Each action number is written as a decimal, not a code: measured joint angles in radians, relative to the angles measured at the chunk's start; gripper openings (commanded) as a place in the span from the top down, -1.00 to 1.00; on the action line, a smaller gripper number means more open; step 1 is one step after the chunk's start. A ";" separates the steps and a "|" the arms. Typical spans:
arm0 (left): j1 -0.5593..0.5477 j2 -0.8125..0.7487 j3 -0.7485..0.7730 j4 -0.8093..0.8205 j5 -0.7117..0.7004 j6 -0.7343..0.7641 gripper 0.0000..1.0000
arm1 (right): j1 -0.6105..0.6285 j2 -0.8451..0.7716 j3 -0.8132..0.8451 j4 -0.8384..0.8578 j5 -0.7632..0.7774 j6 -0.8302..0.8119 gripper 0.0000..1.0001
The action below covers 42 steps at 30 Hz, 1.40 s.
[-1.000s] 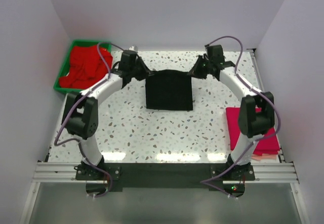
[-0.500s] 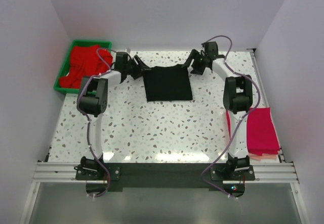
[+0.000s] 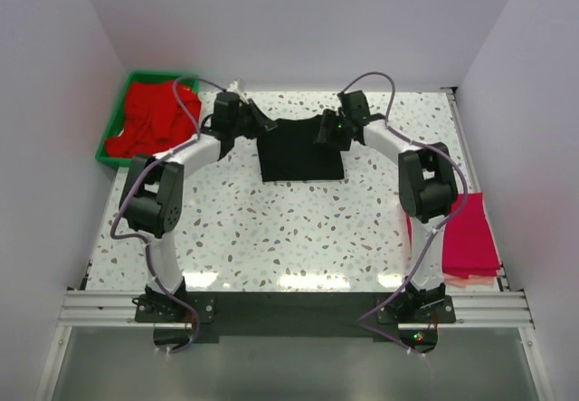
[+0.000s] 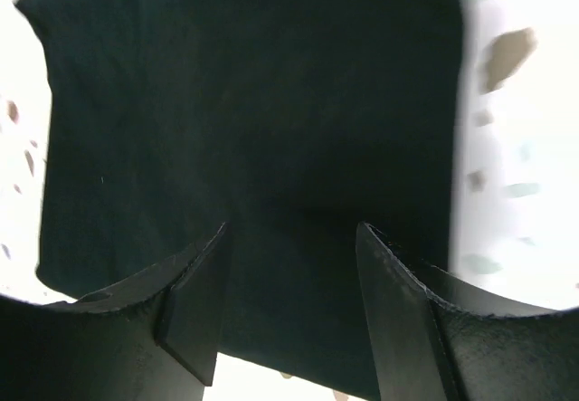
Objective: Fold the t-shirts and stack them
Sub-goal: Fold the tshirt
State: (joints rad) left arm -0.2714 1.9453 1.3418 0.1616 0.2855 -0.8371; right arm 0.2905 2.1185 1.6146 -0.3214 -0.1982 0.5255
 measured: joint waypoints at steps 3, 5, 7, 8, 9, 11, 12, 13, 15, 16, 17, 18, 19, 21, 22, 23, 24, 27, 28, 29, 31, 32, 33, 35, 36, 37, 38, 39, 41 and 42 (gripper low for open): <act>-0.071 -0.006 -0.054 -0.006 -0.047 0.013 0.90 | 0.045 0.000 -0.021 0.001 0.025 -0.009 -0.19; -0.101 -0.006 -0.107 -0.019 -0.071 0.013 0.97 | 0.063 0.000 -0.037 0.003 0.030 -0.011 -0.19; -0.117 -0.006 -0.177 -0.030 -0.096 0.009 1.00 | 0.066 0.000 -0.052 0.005 0.035 -0.011 -0.19; -0.118 -0.003 -0.207 -0.037 -0.107 0.008 1.00 | 0.063 0.000 -0.057 0.004 0.040 -0.011 -0.19; -0.117 0.003 -0.230 -0.045 -0.119 0.006 1.00 | 0.061 0.000 -0.060 0.005 0.044 -0.011 -0.19; -0.114 0.014 -0.256 -0.030 -0.126 -0.018 1.00 | 0.056 0.000 -0.063 0.004 0.050 -0.011 -0.20; -0.114 0.012 -0.261 -0.020 -0.132 -0.020 1.00 | 0.055 0.000 -0.064 0.005 0.051 -0.011 -0.20; -0.115 0.010 -0.269 -0.009 -0.139 -0.025 1.00 | 0.055 0.000 -0.067 0.005 0.052 -0.011 -0.21; -0.117 0.005 -0.286 0.013 -0.148 -0.035 1.00 | 0.054 0.000 -0.074 0.008 0.056 -0.012 -0.21; -0.117 0.001 -0.294 0.019 -0.150 -0.040 1.00 | 0.054 -0.002 -0.080 0.014 0.057 -0.011 -0.21; -0.118 -0.004 -0.301 0.023 -0.153 -0.042 1.00 | 0.055 -0.006 -0.089 0.021 0.058 -0.011 -0.22; -0.119 -0.010 -0.310 0.025 -0.156 -0.042 1.00 | 0.056 -0.013 -0.101 0.026 0.059 -0.011 -0.22; -0.121 -0.016 -0.317 0.025 -0.159 -0.042 1.00 | 0.058 -0.023 -0.117 0.032 0.059 -0.011 -0.22; -0.125 -0.031 -0.335 0.024 -0.162 -0.041 1.00 | 0.064 -0.058 -0.177 0.061 0.065 -0.007 -0.22; -0.126 -0.037 -0.344 0.025 -0.162 -0.041 1.00 | 0.068 -0.074 -0.201 0.065 0.068 -0.004 -0.22; -0.128 -0.047 -0.357 0.026 -0.162 -0.041 1.00 | 0.071 -0.097 -0.238 0.080 0.070 -0.001 -0.22; -0.130 -0.059 -0.374 0.031 -0.162 -0.040 1.00 | 0.077 -0.124 -0.280 0.095 0.073 0.006 -0.22; -0.138 -0.111 -0.438 0.032 -0.159 -0.039 1.00 | 0.102 -0.208 -0.403 0.127 0.076 0.018 -0.22; -0.141 -0.128 -0.460 0.032 -0.159 -0.038 1.00 | 0.112 -0.236 -0.441 0.133 0.076 0.023 -0.23; -0.144 -0.147 -0.482 0.032 -0.158 -0.037 1.00 | 0.122 -0.266 -0.481 0.142 0.076 0.027 -0.25; -0.148 -0.188 -0.528 0.029 -0.156 -0.034 1.00 | 0.137 -0.324 -0.550 0.147 0.071 0.037 -0.30; -0.150 -0.207 -0.547 0.022 -0.156 -0.033 1.00 | 0.144 -0.359 -0.587 0.144 0.071 0.042 -0.32; -0.150 -0.224 -0.558 0.009 -0.156 -0.030 1.00 | 0.146 -0.392 -0.617 0.137 0.072 0.048 -0.32; -0.150 -0.245 -0.568 -0.016 -0.157 -0.016 1.00 | 0.132 -0.454 -0.667 0.130 0.071 0.062 -0.30; -0.150 -0.253 -0.568 -0.031 -0.158 -0.008 1.00 | 0.118 -0.476 -0.684 0.127 0.070 0.068 -0.30; -0.150 -0.258 -0.567 -0.045 -0.159 -0.002 1.00 | 0.097 -0.499 -0.698 0.126 0.069 0.075 -0.30; -0.150 -0.262 -0.565 -0.058 -0.159 0.007 1.00 | 0.074 -0.515 -0.707 0.126 0.069 0.079 -0.30; -0.150 -0.262 -0.560 -0.072 -0.158 0.014 1.00 | 0.050 -0.521 -0.708 0.127 0.066 0.084 -0.30; -0.150 -0.262 -0.546 -0.094 -0.157 0.027 1.00 | 0.012 -0.518 -0.708 0.140 0.053 0.089 -0.30; -0.150 -0.262 -0.539 -0.105 -0.156 0.034 1.00 | 0.000 -0.512 -0.708 0.147 0.045 0.094 -0.30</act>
State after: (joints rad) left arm -0.4213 1.6829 0.8032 0.0566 0.1295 -0.8028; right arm 0.2905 1.6070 0.9062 -0.1745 -0.1532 0.6193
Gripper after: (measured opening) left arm 0.013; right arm 0.651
